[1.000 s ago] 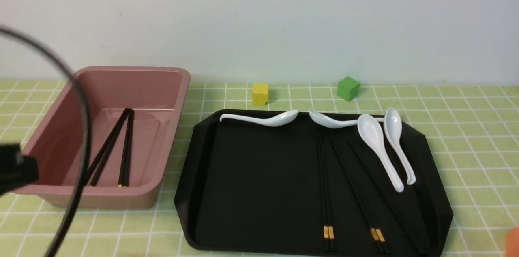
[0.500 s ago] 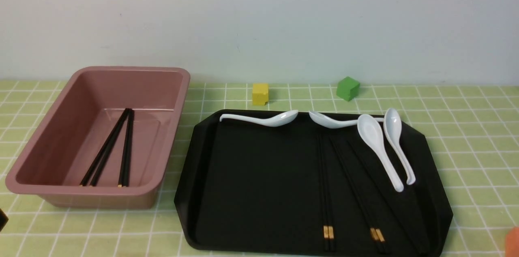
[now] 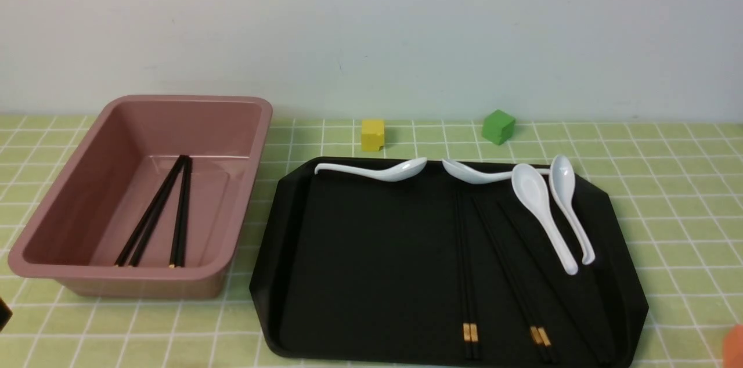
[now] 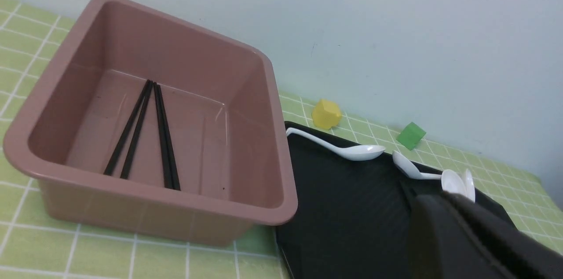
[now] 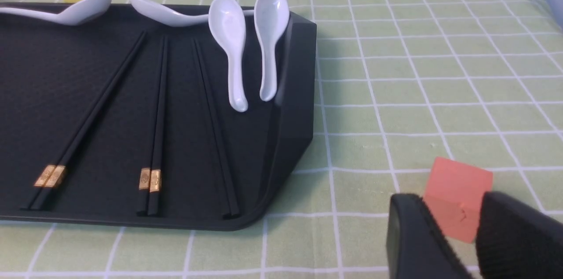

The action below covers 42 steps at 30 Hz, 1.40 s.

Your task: On green tablecloth take chopsticks from black tray and put them in box.

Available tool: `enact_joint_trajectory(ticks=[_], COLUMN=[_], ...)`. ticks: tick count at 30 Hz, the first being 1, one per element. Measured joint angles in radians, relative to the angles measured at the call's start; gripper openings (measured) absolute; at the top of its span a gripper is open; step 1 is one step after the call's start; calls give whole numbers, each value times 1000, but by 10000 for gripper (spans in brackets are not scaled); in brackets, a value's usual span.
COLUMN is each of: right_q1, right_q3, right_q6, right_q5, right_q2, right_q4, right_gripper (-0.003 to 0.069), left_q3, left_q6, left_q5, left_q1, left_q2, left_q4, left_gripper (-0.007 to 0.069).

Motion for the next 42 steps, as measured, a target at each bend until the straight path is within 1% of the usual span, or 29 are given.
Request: enact_joint_trajectory(ticks=[9, 13, 15, 19, 20, 21, 23, 28, 42], right_q1=[0, 0, 0, 0, 0, 0, 0, 0, 0], right_q3=[0, 0, 0, 0, 0, 0, 0, 0, 0], right_q6=[0, 0, 0, 0, 0, 0, 0, 0, 0], right_q5=[0, 0, 0, 0, 0, 0, 0, 0, 0], right_q2=[0, 0, 0, 0, 0, 0, 0, 0, 0], right_q4=[0, 0, 0, 0, 0, 0, 0, 0, 0], right_gripper=[240, 240, 240, 240, 240, 240, 240, 240, 240], left_q3=[12, 70, 119, 244, 244, 309, 348, 357, 357], left_q6=[0, 0, 0, 0, 0, 0, 0, 0, 0], left_q5=[0, -8, -10, -9, -9, -6, 5, -18, -21], left_q1=[0, 0, 0, 0, 0, 0, 0, 0, 0], left_q2=[-30, -88, -116, -157, -157, -160, -160, -161, -161], left_q4=[0, 3, 24, 112, 116, 155, 180, 189, 191], left_gripper=[-13, -13, -13, -13, -13, -13, -13, -12, -2])
